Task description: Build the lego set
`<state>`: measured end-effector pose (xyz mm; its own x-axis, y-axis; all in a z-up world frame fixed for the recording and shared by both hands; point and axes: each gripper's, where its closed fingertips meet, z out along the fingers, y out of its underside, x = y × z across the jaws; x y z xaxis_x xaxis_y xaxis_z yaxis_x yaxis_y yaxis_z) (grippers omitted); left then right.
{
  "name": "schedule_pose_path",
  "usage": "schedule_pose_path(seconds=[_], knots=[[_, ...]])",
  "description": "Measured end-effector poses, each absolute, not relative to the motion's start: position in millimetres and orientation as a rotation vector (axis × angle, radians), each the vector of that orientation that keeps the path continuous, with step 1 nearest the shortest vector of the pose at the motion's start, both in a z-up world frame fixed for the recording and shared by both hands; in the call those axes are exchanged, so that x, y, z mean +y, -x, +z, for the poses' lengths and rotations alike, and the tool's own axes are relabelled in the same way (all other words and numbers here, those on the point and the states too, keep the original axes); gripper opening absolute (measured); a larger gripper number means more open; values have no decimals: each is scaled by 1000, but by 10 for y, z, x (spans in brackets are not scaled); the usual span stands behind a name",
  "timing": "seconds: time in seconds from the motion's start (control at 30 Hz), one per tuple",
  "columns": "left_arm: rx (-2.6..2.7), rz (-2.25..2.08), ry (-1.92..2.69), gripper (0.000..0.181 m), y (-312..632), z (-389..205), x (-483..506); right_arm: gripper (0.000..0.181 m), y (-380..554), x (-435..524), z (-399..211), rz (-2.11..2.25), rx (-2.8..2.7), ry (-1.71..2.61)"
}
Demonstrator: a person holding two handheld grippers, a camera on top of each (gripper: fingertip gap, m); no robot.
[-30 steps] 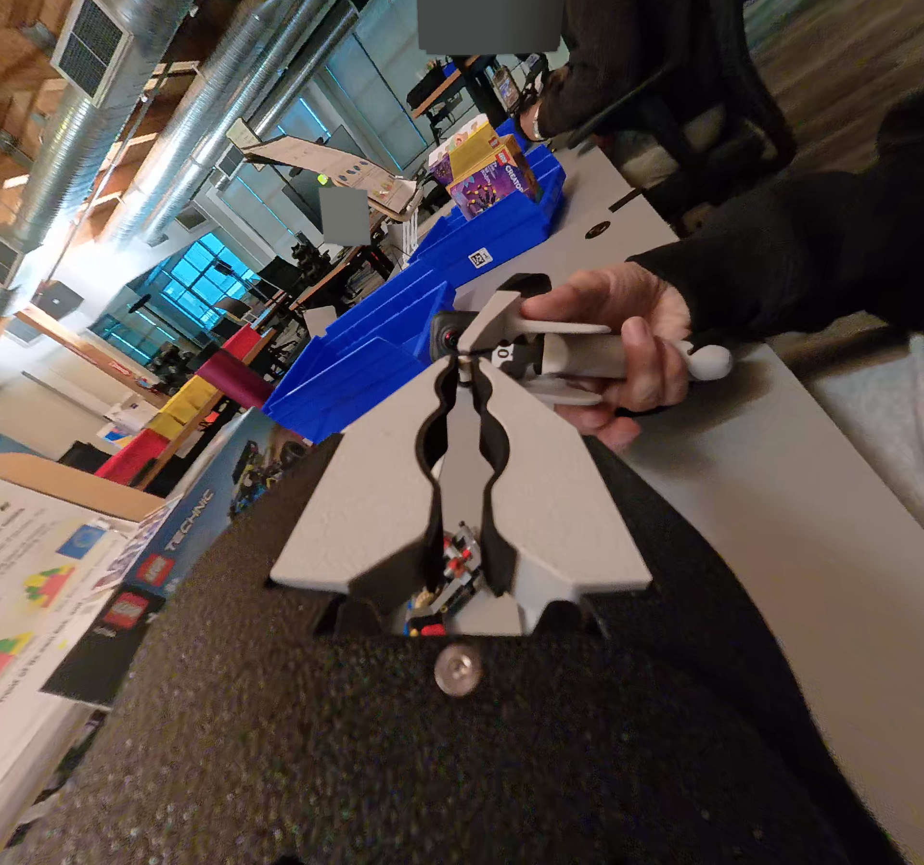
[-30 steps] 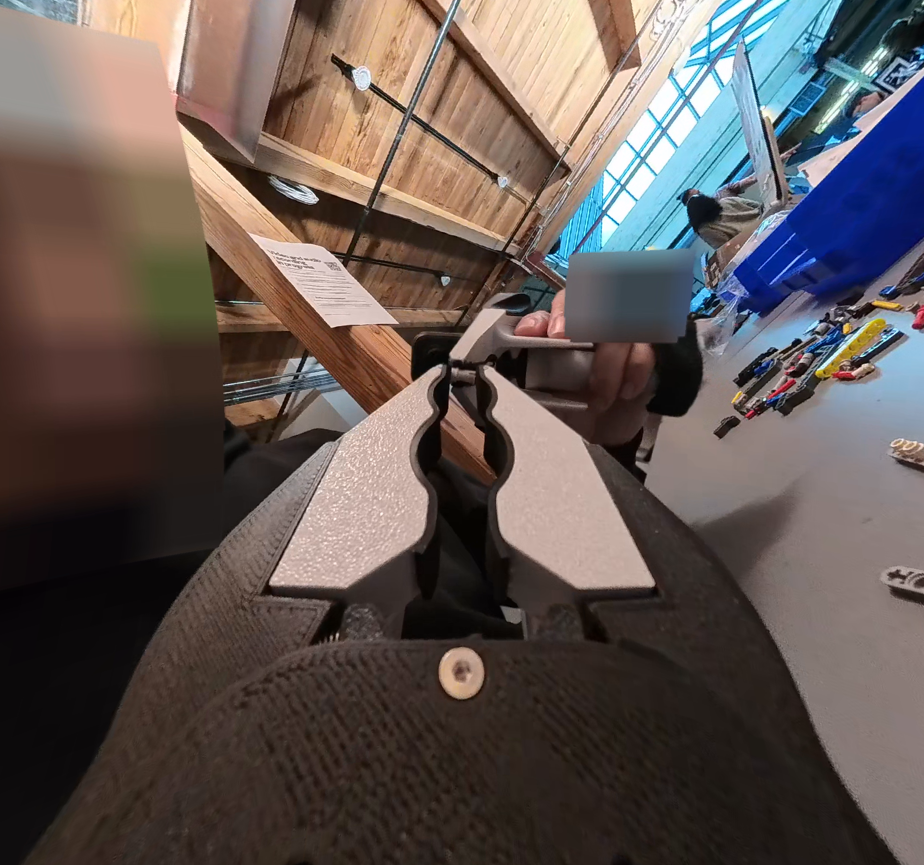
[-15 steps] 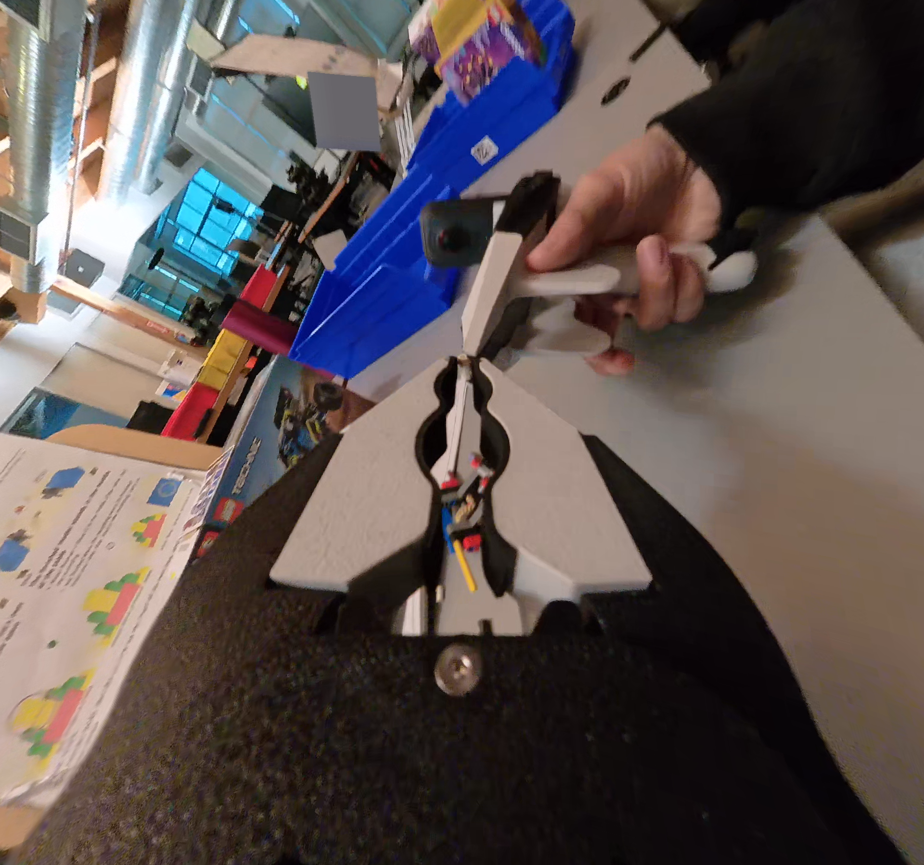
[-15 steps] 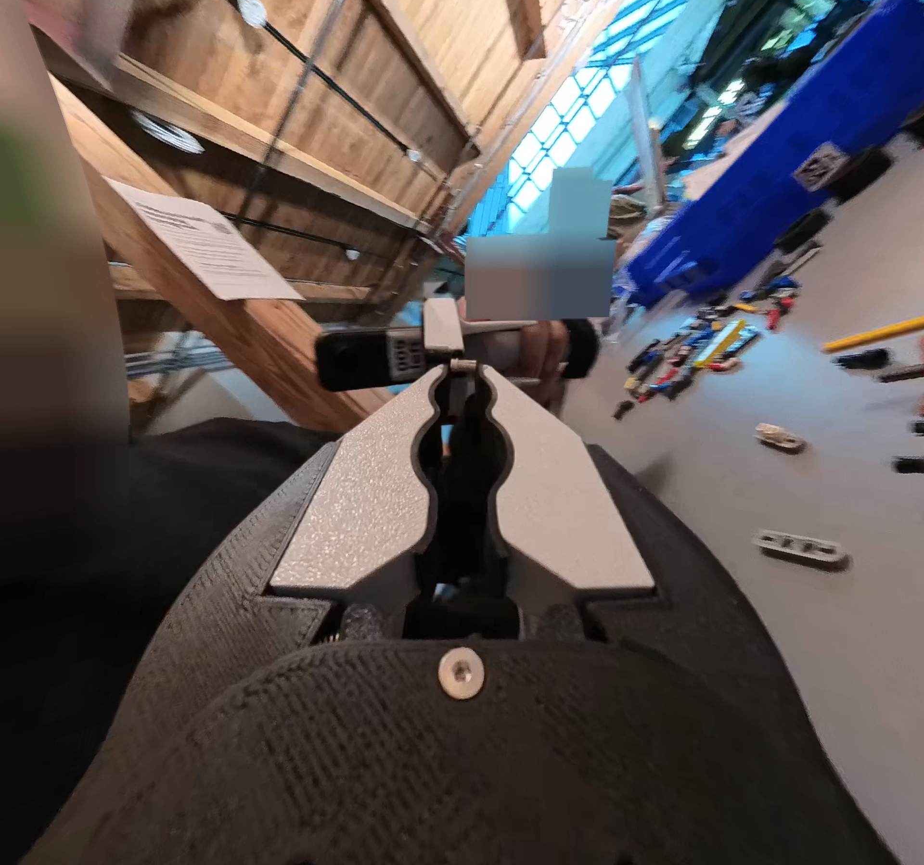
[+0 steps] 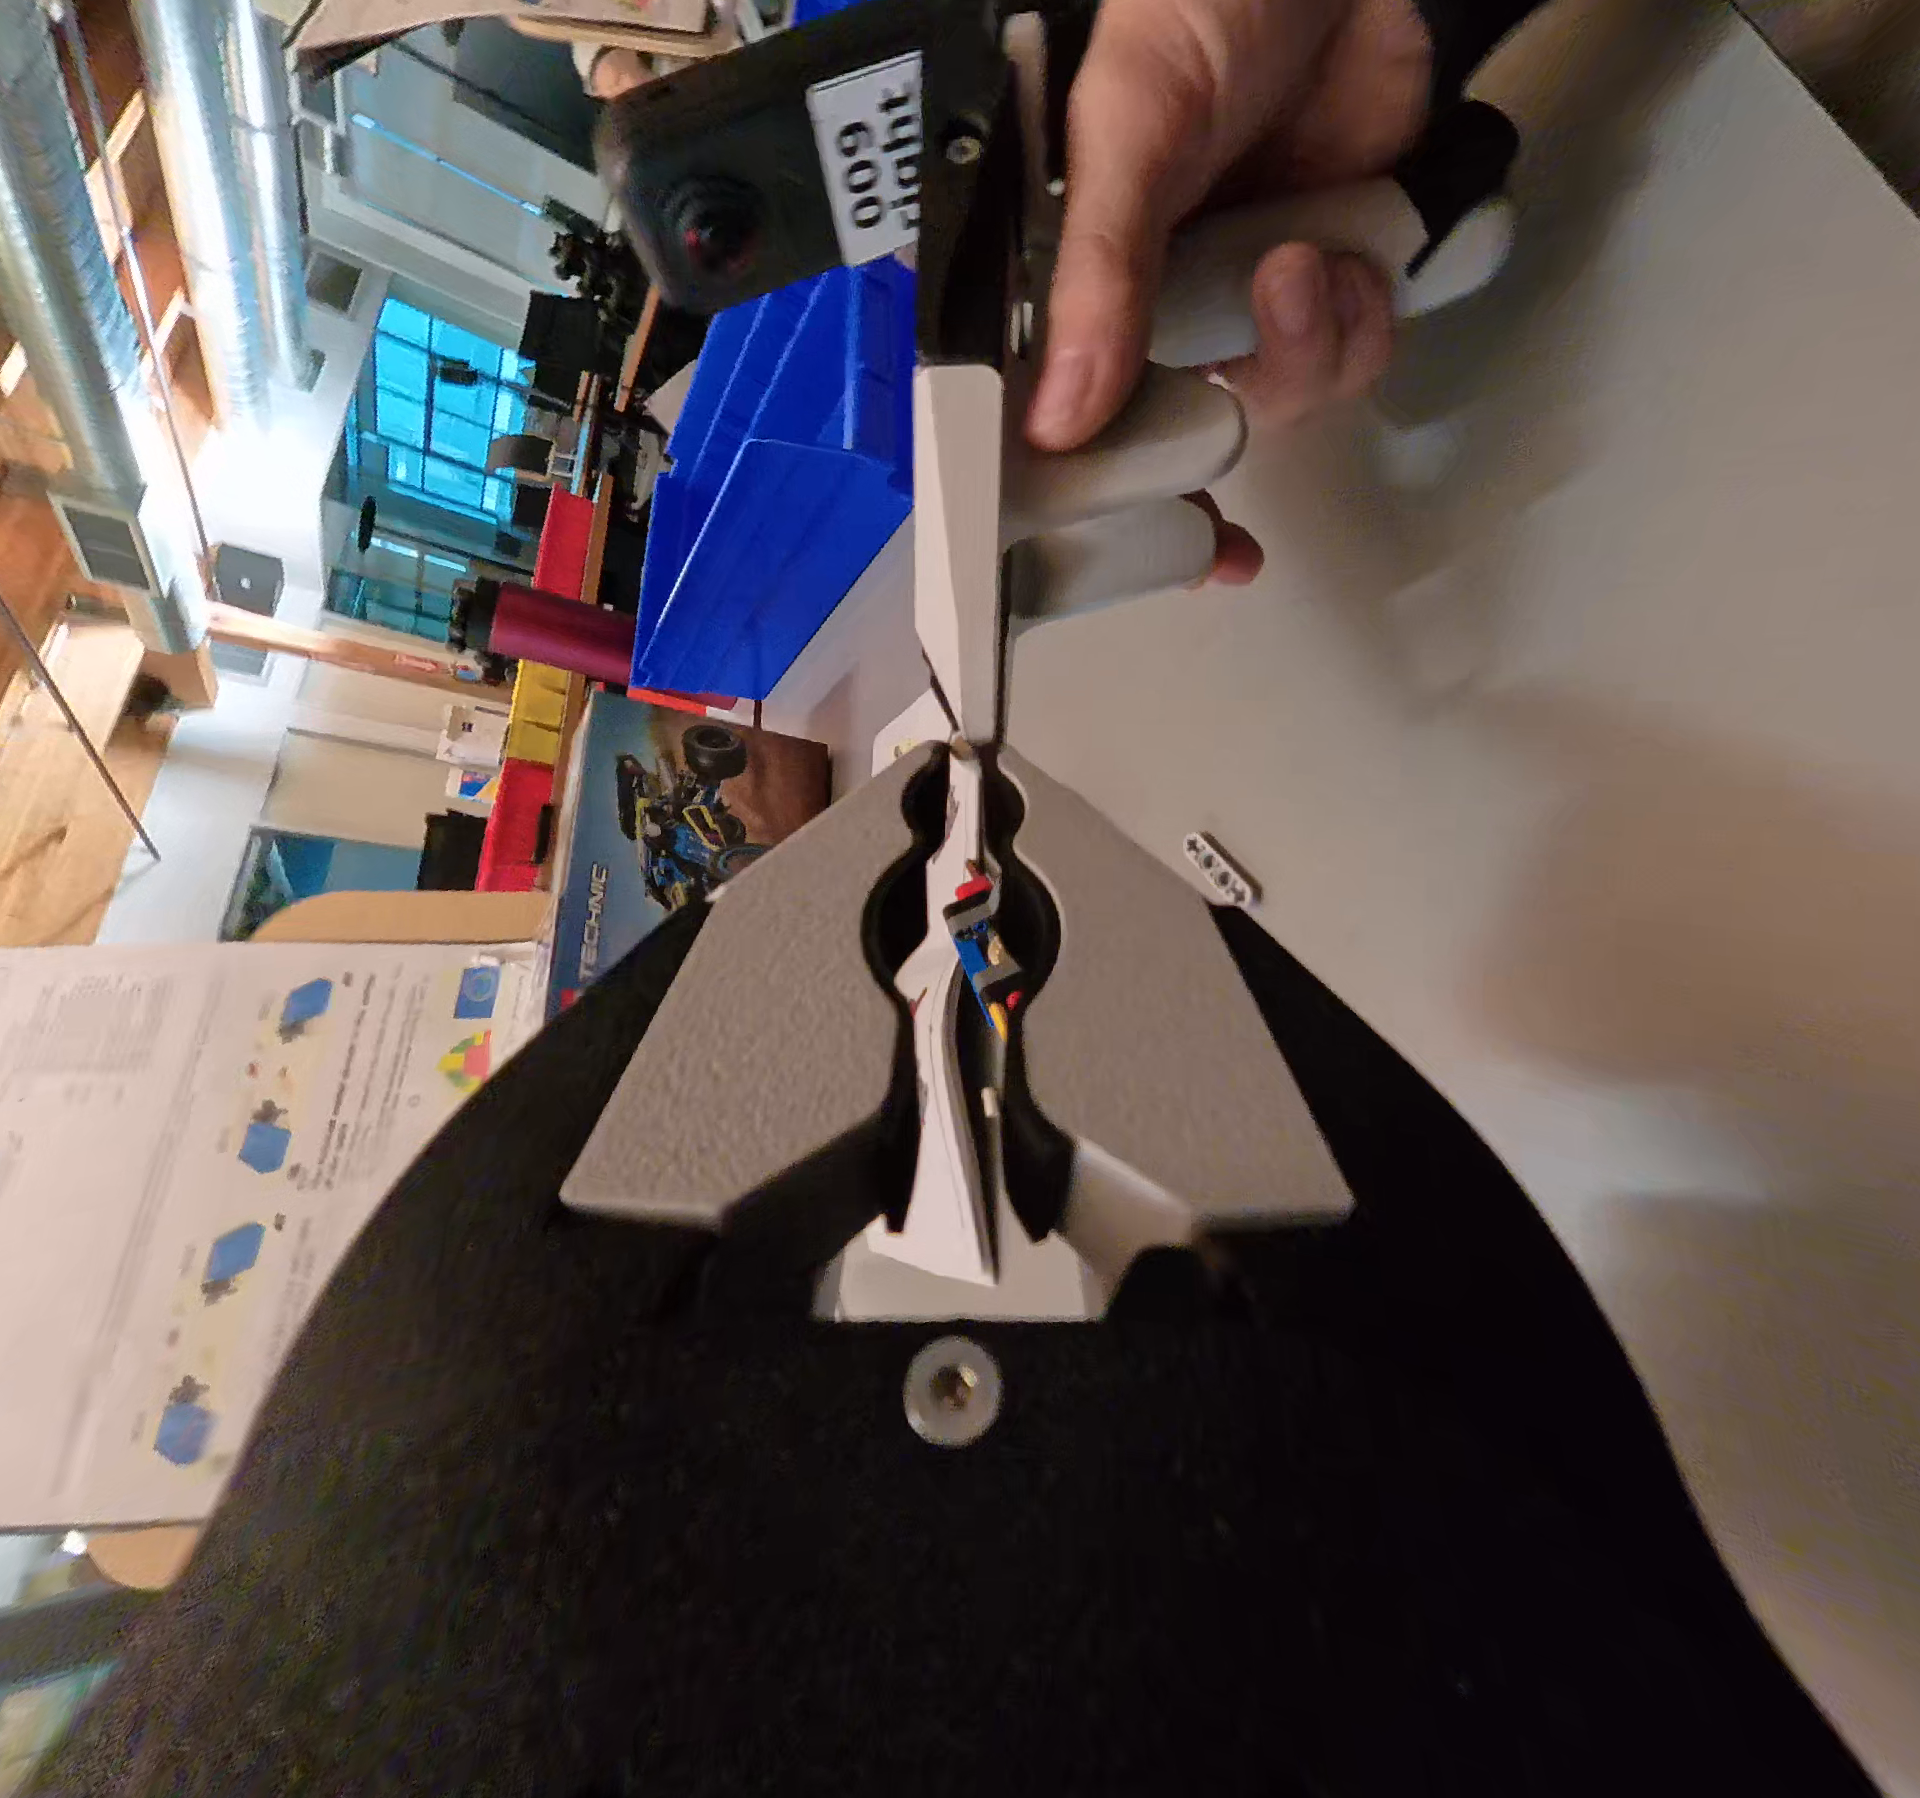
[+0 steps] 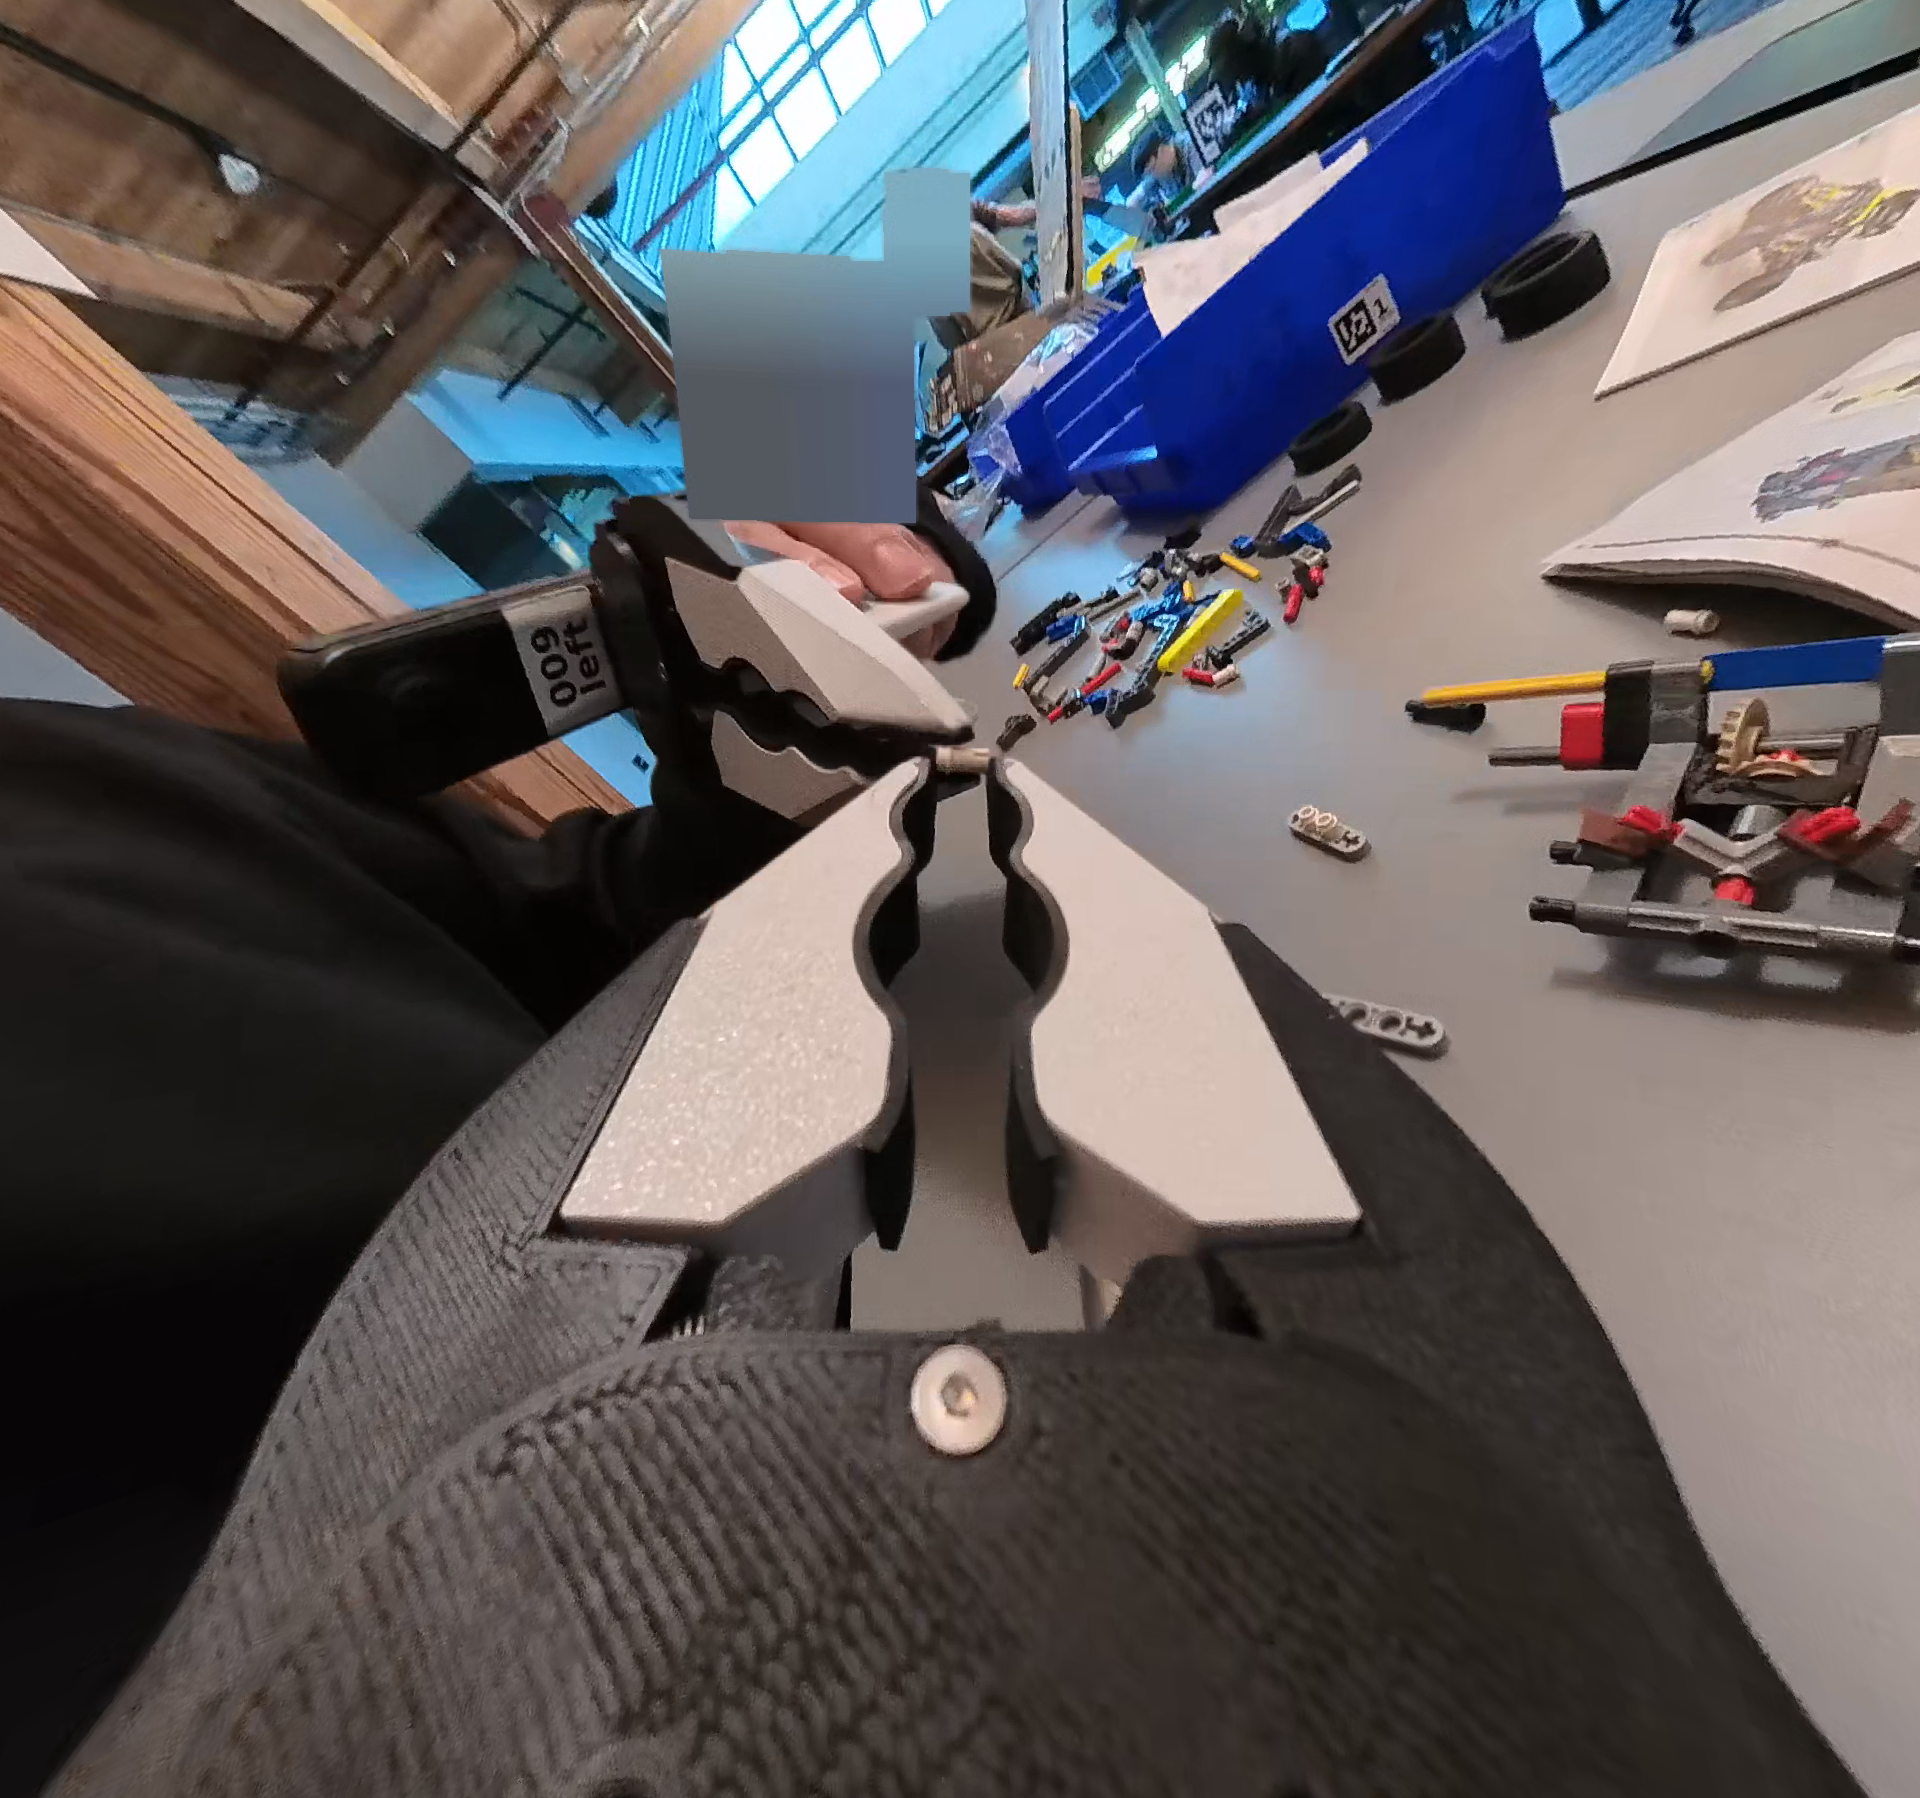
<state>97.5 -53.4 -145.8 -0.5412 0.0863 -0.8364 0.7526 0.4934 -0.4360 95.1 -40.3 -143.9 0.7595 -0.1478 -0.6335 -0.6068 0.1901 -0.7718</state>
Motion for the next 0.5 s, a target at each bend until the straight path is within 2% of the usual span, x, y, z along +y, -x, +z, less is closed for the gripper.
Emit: schedule_pose_path(seconds=[0.3,0.4,0.5], knots=[[1938,-815,-934,1,-865,-1682,-517,8,-836,-377,-1669,364,655,1544],[2019,-959,-823,2,-870,-1688,-526,8,-841,-398,-1666,358,642,1538],[2169,-1224,-539,3,-974,-1681,-496,18,-857,-455,-1658,331,624,1543]])
